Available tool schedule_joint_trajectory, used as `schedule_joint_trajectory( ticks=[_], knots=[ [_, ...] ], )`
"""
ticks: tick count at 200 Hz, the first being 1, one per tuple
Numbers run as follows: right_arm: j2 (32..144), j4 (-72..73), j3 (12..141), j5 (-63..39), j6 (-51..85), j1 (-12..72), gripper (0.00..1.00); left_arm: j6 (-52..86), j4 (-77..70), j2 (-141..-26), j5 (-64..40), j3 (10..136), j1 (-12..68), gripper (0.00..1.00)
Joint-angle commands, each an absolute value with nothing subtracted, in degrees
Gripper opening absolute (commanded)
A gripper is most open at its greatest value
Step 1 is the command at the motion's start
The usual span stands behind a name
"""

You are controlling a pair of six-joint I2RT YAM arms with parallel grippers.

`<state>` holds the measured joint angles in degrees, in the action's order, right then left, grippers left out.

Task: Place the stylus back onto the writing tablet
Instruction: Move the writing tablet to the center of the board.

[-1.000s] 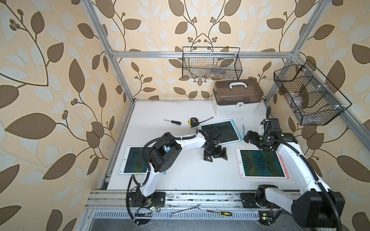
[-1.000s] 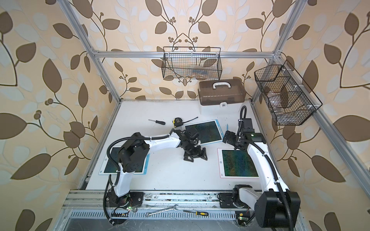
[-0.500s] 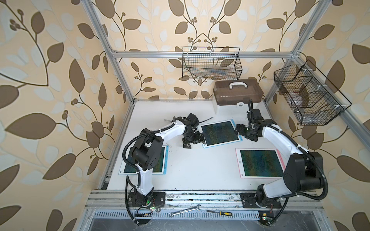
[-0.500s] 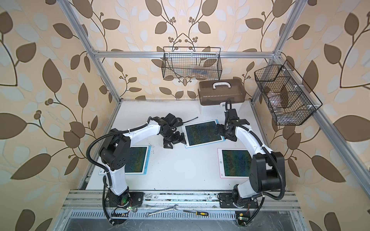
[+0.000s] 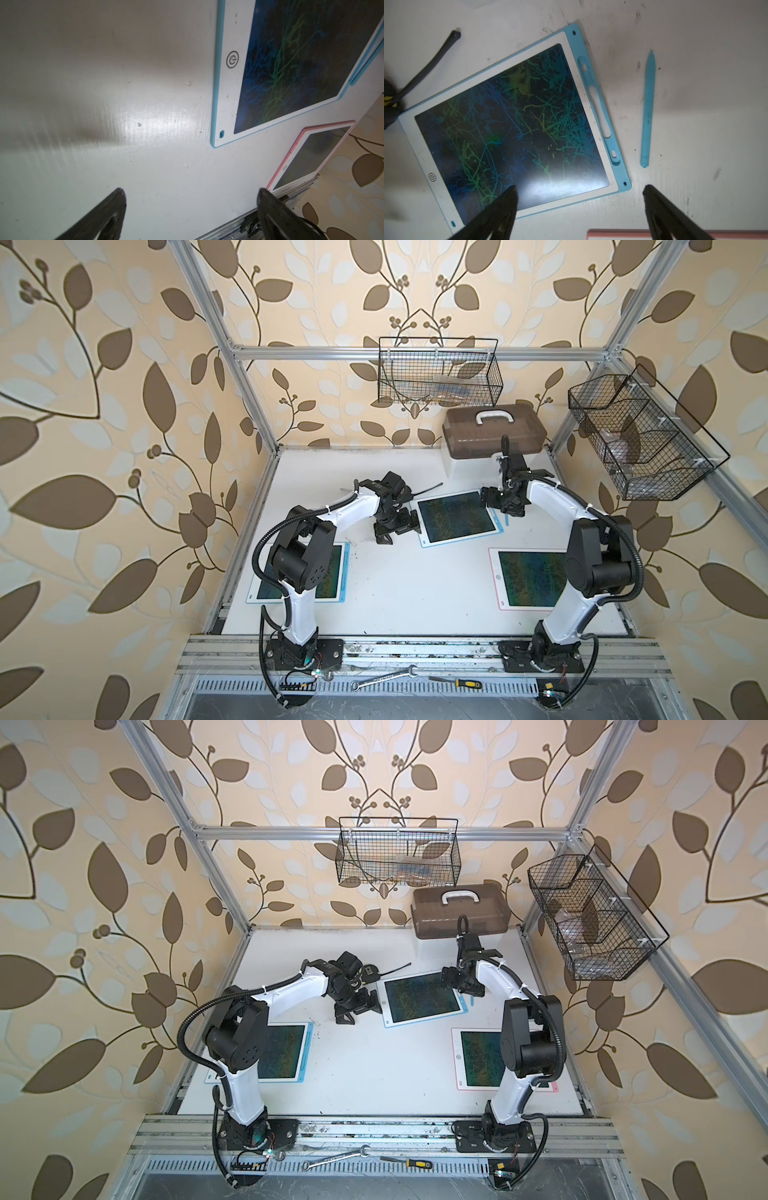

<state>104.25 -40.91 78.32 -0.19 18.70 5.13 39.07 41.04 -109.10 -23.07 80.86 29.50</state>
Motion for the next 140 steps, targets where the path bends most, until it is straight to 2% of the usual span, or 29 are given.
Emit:
schedule_joint_trajectory(
  ticks=[1,140],
  knots=[
    [106.9,-41.58,80.31,-0.39,16.82,4.87,0.94,39.9,40.72,-108.32,-21.71,83.49,28.74,0.99],
    [113.92,-39.47,80.96,-2.99,17.4,3.6,0.92,40.96,37.64,-111.29,-22.82,84.53,28.63,0.99]
  ],
)
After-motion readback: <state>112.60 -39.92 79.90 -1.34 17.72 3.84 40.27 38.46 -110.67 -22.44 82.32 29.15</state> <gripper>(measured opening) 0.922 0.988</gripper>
